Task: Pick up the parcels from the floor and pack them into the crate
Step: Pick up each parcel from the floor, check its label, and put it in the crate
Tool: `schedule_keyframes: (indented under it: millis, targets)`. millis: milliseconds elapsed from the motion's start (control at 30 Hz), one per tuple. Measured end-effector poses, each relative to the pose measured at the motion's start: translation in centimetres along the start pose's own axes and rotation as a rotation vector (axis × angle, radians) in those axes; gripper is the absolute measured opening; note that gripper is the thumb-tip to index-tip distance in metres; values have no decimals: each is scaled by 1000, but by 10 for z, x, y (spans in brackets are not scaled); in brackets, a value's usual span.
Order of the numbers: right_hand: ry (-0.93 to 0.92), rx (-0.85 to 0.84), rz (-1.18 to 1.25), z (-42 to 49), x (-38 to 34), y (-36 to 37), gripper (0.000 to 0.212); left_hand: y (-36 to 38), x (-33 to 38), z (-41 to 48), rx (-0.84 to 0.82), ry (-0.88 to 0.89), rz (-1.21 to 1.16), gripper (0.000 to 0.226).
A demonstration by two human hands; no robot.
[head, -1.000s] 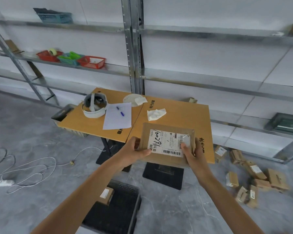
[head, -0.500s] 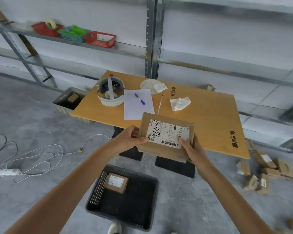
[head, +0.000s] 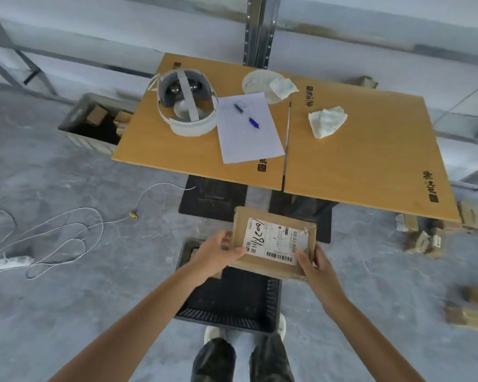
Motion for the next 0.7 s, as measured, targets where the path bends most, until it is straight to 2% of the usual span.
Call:
schedule_keyframes:
  millis: [167, 233, 333, 467, 567, 633, 700]
  targets:
    - [168, -29, -131, 26, 92, 44, 51, 48, -93, 71, -128, -331, -162, 55]
    - [249, -79, -108, 41, 137, 69, 51, 62, -137, 104, -116, -452, -194, 54]
    - [379, -121, -13, 66, 211, 110, 40, 81, -206, 159, -51, -600, -194, 55]
    - [449, -79, 39, 109, 316, 159, 44, 109, -293, 257, 18, -655, -160, 53]
    - [492, -20, 12, 151, 401, 186, 48, 135, -353, 330, 98, -679, -199, 43]
    - [494, 13, -48, 180, 451, 201, 53, 156, -389, 373, 154, -696, -303, 34]
    - [433, -1, -136, 211, 495, 215, 46, 178, -421, 413, 183, -683, -473, 27]
Point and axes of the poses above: each hand's wrist, its own z-axis towards the middle knuckle, its own y-axis out of the palm, x = y × z, the point moved 6 cm from there along z, towards the middle knuckle, and after that the axes turned 8 degrees about -y, right-handed, at the moved point
